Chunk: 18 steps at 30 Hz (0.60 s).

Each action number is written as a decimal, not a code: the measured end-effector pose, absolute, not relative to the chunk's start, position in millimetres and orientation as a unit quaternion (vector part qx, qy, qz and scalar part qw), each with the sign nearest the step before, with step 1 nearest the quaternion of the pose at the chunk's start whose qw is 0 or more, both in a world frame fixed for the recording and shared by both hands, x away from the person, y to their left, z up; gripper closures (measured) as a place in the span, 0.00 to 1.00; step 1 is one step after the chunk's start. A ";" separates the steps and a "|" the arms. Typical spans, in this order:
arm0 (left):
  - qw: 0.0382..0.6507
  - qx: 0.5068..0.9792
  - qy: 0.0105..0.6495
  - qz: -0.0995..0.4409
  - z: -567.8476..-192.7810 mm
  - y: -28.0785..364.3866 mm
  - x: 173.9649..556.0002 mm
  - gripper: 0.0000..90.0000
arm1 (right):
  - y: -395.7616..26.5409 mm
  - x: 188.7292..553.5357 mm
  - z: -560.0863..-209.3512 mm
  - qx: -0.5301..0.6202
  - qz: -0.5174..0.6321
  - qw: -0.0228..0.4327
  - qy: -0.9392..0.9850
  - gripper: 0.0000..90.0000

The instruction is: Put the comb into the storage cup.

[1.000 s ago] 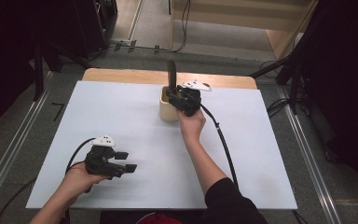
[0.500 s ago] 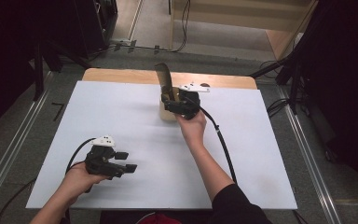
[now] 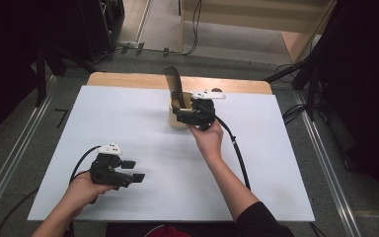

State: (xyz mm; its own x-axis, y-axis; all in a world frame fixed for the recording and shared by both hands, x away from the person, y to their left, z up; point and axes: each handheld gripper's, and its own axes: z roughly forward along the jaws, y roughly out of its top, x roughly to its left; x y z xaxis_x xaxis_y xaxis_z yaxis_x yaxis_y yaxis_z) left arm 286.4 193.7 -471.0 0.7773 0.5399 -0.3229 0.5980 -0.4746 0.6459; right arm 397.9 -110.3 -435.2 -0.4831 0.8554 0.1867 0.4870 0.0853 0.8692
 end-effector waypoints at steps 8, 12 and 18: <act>0.390 0.857 0.334 -0.037 -471.6 193.6 286.7 0.36 | -117.7 385.6 -430.6 0.463 0.483 0.161 0.725 0.22; 0.390 0.857 0.334 -0.037 -471.9 194.0 287.1 0.36 | -119.7 379.6 -428.5 0.457 0.485 0.151 0.730 0.22; 0.390 0.856 0.336 -0.037 -472.2 194.5 287.4 0.36 | -123.8 372.8 -425.7 0.450 0.489 0.136 0.735 0.23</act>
State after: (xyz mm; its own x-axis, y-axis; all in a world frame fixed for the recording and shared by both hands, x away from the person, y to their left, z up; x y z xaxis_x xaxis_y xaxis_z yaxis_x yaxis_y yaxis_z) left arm 287.4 194.5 -472.2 0.7719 0.5460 -0.3258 0.6041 -0.4699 0.6436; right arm 372.8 -123.8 -425.7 -0.5578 0.7943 0.2408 0.5289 0.1166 0.8406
